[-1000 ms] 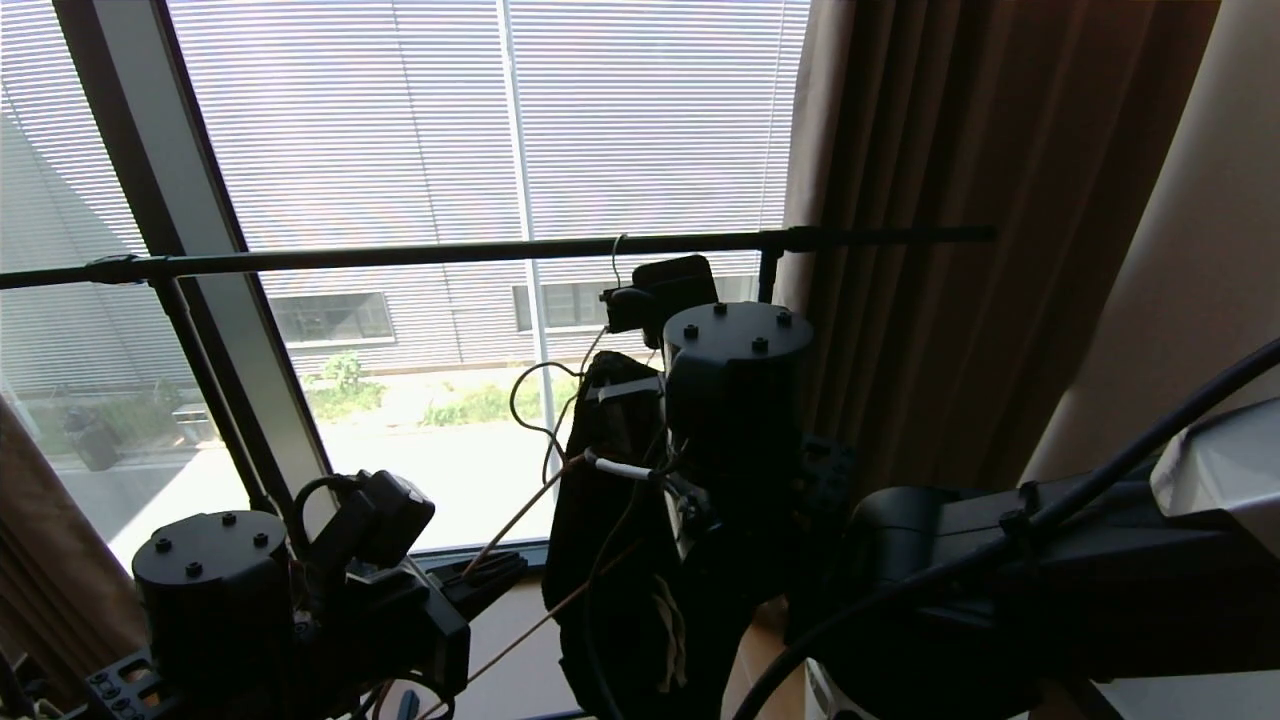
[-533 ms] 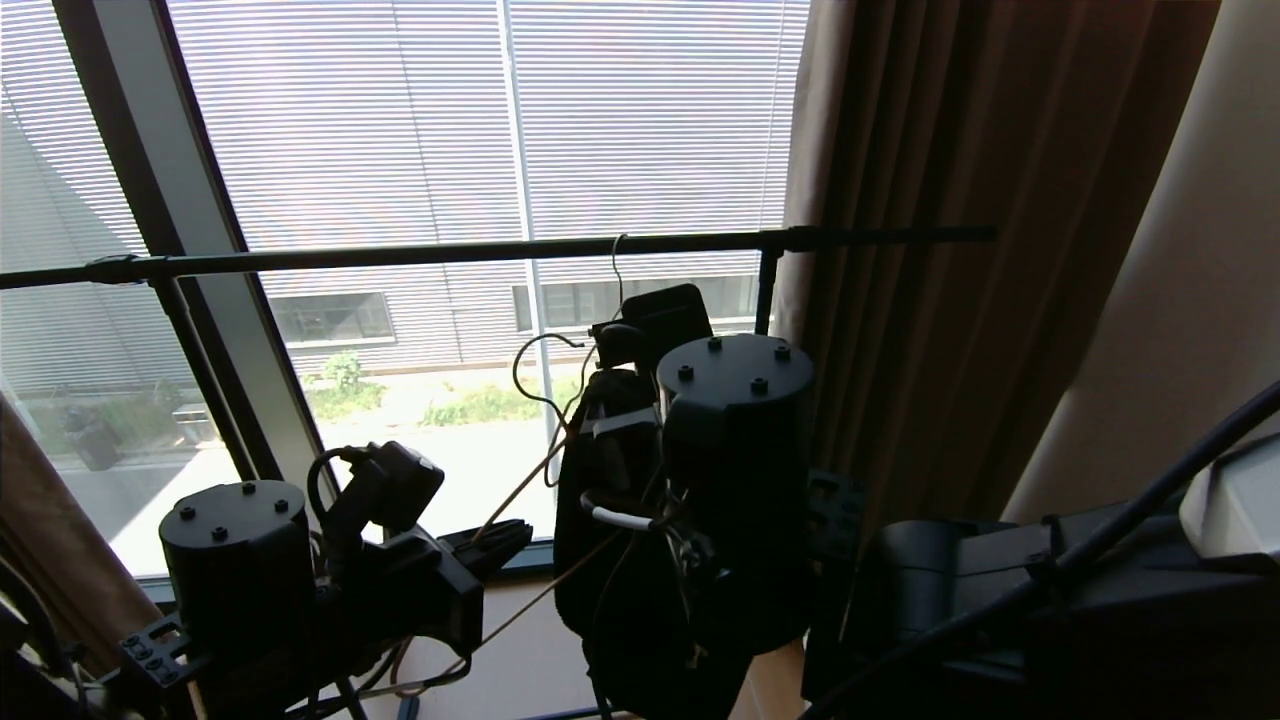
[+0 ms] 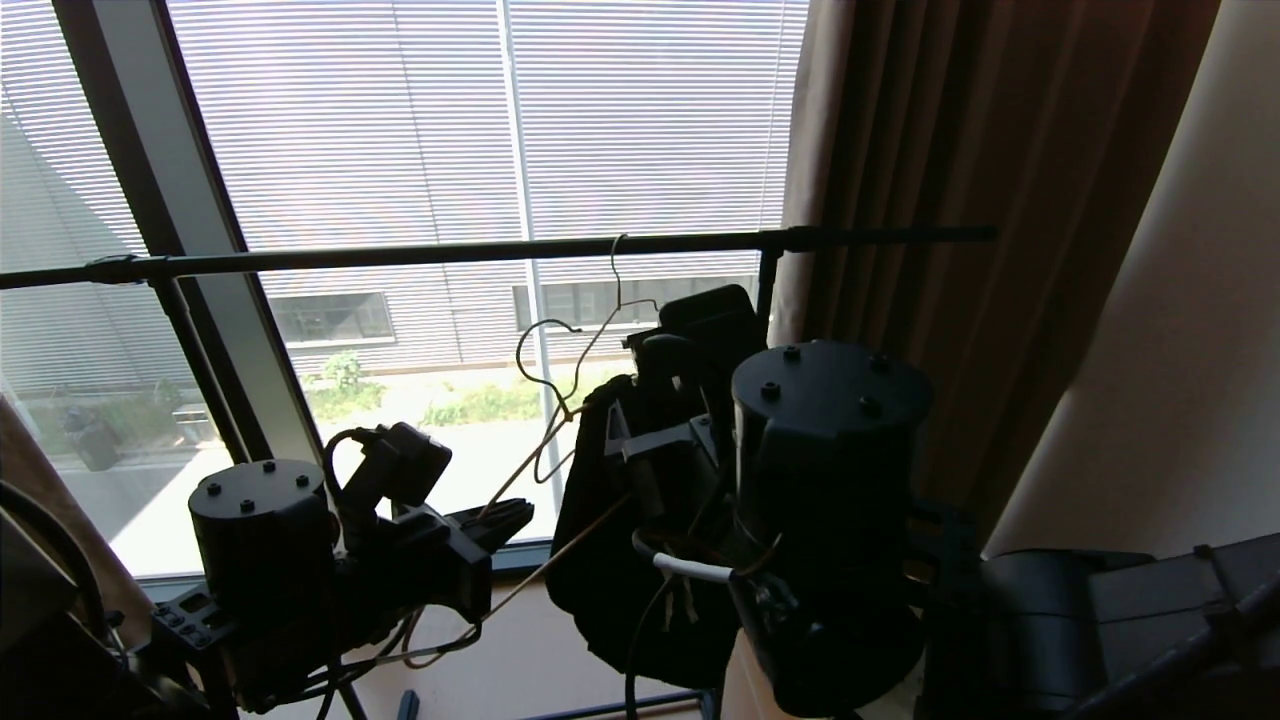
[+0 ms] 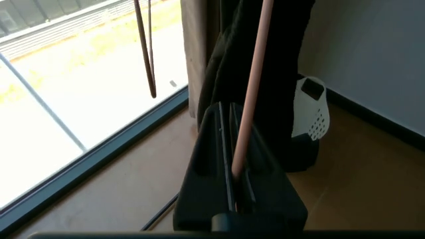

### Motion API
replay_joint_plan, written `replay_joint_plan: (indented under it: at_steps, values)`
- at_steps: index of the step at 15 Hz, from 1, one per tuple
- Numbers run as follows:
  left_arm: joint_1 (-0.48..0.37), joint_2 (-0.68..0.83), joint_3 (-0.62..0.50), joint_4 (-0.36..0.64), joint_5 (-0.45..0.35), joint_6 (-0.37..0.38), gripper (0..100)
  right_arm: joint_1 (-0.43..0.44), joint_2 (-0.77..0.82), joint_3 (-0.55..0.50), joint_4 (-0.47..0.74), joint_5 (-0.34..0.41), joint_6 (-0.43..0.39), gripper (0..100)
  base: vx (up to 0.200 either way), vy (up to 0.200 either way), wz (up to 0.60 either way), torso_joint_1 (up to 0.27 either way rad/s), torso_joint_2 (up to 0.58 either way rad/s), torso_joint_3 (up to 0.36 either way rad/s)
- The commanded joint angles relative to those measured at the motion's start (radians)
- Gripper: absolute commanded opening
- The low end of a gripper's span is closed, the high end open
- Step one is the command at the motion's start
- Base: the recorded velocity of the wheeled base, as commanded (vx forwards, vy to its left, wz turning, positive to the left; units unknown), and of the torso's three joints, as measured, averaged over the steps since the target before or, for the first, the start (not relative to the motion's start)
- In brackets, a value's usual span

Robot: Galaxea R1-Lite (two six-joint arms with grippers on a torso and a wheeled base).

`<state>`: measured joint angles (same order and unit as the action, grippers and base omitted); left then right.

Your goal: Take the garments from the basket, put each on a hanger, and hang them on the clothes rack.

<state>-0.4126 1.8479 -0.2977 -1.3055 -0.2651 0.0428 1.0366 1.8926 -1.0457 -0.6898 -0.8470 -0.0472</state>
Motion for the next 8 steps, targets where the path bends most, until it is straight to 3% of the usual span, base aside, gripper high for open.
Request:
replay_joint_plan:
  at_steps: [1,3,4,6,7,8]
  values:
    - [0.012,-0.001,0.028,-0.009,-0.034,0.003,0,-0.055,-0.113,0.072,0.006,0.072,-0.026,100,0.0,0.0,0.0,0.0,0.0,0.0]
    - [0.044,-0.004,0.08,-0.06,-0.117,0.031,0,-0.182,-0.233,0.13,0.042,0.25,-0.145,100,0.0,0.0,0.0,0.0,0.0,0.0]
    - [0.064,-0.001,0.106,-0.075,-0.163,0.063,0,-0.263,-0.294,0.133,0.13,0.378,-0.21,100,0.0,0.0,0.0,0.0,0.0,0.0]
    - [0.074,0.001,0.135,-0.077,-0.206,0.101,0,-0.357,-0.369,0.115,0.302,0.563,-0.286,100,0.0,0.0,0.0,0.0,0.0,0.0]
    - [0.074,0.001,0.135,-0.077,-0.206,0.101,0,-0.357,-0.369,0.115,0.302,0.563,-0.286,100,0.0,0.0,0.0,0.0,0.0,0.0]
    - [0.074,0.002,0.141,-0.077,-0.223,0.114,0,-0.455,-0.423,-0.002,0.647,0.856,-0.396,100,0.0,0.0,0.0,0.0,0.0,0.0]
